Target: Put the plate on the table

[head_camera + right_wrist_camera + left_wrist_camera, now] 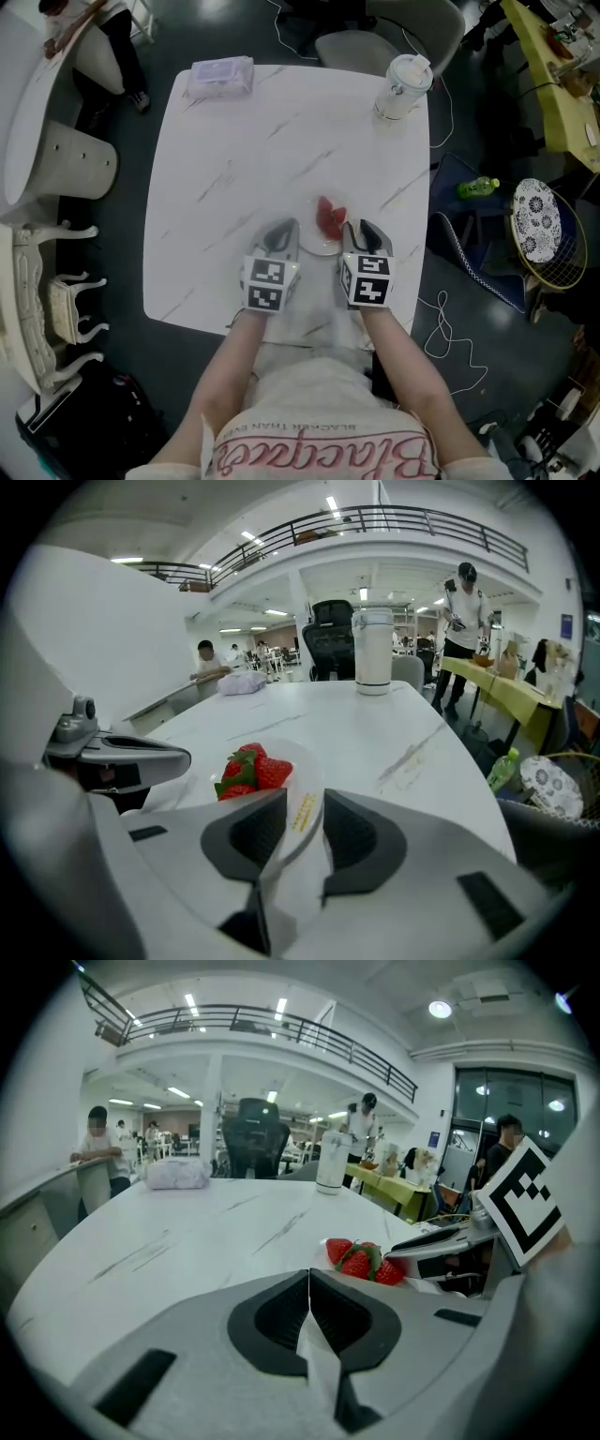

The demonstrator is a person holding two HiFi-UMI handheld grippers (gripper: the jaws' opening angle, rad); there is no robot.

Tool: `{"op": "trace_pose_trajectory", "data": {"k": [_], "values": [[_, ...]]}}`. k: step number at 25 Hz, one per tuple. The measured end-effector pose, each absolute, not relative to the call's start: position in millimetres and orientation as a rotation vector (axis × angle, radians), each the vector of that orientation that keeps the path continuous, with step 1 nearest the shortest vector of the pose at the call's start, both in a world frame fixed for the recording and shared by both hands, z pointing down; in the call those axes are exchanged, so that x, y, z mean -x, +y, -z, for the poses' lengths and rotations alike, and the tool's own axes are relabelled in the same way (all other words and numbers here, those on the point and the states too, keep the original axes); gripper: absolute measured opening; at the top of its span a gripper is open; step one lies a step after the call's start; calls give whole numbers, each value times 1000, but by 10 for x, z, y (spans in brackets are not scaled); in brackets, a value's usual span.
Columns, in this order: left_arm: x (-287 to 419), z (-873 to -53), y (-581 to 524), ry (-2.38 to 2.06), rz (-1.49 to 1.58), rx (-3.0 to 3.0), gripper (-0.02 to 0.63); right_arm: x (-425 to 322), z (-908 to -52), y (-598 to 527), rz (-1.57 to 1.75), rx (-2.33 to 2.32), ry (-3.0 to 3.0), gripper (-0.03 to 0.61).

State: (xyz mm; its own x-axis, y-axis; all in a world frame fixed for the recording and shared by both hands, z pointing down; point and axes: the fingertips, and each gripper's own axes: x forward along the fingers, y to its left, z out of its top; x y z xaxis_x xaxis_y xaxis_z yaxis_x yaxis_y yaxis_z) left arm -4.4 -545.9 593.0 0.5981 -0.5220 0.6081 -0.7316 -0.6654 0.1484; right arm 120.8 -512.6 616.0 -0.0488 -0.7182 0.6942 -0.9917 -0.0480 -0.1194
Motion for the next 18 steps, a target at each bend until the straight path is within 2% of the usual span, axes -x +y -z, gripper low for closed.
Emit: {"op": "trace_pose_trajectory", "data": {"k": [5,18], "values": [[50,-5807,-5369,-1012,-739,-2466,5,-1305,-5990,-5092,-843,-1883,-1826,74],[63,-5306,-5104,-1125,-605,-2537,5,-1249,-4981,-4842,-550,-1943,-2154,32]]}}
